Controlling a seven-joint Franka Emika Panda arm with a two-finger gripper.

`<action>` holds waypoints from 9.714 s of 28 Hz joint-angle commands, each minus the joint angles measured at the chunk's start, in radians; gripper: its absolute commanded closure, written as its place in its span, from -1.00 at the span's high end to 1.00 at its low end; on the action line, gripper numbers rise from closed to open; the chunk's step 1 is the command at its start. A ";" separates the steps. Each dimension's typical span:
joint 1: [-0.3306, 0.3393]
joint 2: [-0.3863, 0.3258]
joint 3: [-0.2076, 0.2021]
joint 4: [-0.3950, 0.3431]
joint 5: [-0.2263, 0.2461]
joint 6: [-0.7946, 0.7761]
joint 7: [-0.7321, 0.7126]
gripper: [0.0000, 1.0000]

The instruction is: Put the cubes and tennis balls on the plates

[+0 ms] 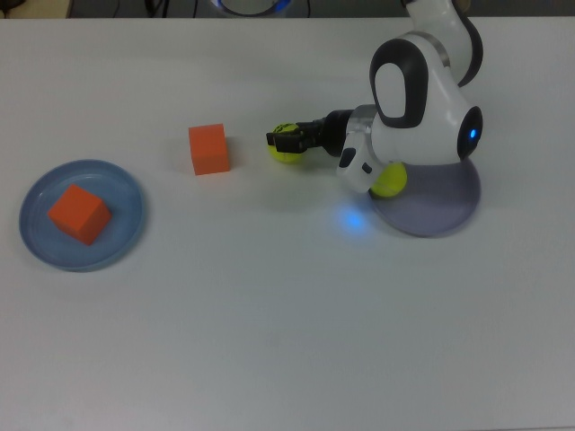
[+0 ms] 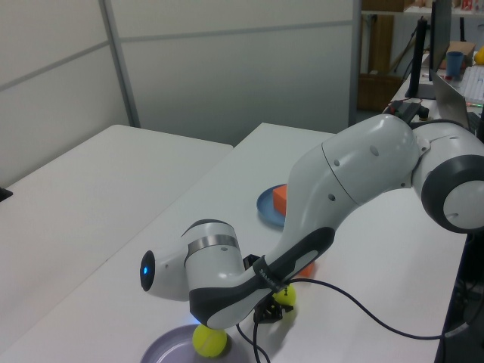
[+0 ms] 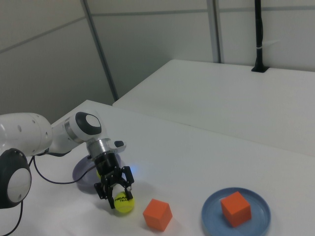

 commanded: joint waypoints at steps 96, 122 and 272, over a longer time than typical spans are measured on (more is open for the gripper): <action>-0.102 -0.050 -0.185 0.041 0.062 -0.027 -0.012 1.00; -0.165 -0.002 -0.177 0.064 0.014 0.067 -0.015 -1.00; -0.246 -0.430 -0.189 0.162 0.470 0.153 0.054 1.00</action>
